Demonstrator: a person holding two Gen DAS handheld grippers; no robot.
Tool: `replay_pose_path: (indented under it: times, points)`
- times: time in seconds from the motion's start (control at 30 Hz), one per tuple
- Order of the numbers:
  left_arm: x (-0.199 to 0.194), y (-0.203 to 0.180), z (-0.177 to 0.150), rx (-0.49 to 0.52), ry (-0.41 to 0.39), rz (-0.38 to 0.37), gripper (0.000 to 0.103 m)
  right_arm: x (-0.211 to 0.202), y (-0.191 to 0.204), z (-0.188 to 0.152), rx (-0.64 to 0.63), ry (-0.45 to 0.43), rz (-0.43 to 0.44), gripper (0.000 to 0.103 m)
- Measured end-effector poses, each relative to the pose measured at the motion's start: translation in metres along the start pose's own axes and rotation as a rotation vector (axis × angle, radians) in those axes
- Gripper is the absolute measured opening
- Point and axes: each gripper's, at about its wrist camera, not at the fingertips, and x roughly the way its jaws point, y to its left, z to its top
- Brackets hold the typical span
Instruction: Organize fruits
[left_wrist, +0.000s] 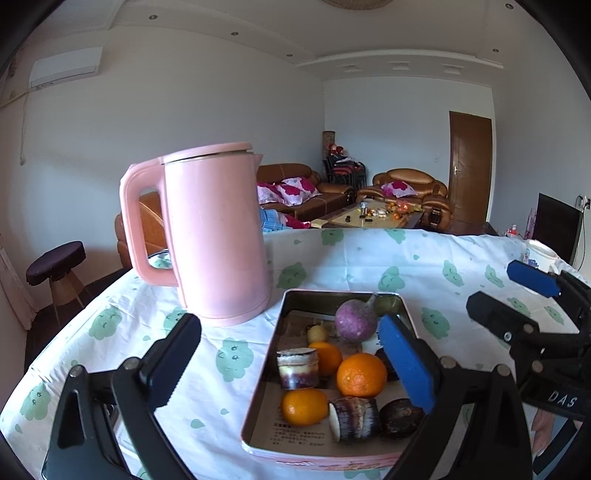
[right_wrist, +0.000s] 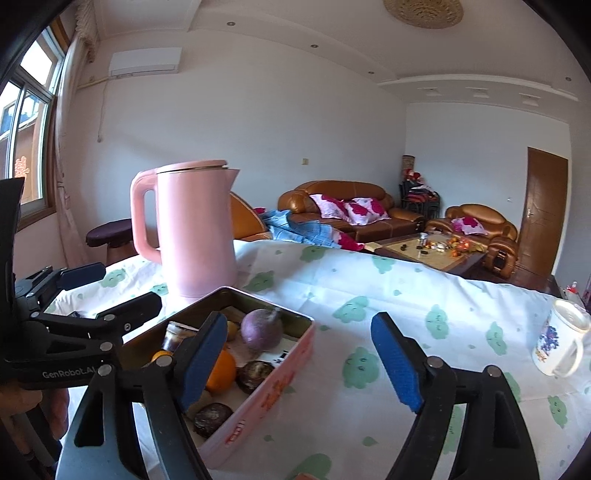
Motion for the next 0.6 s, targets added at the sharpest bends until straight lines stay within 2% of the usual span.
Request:
replay_pose_path:
  times: [0.6]
  points:
    - [-0.003,-0.013,0.0,0.016,0.001,-0.012,0.101,-0.015,-0.011,0.001,0.009,-0.012,-0.037,0.082]
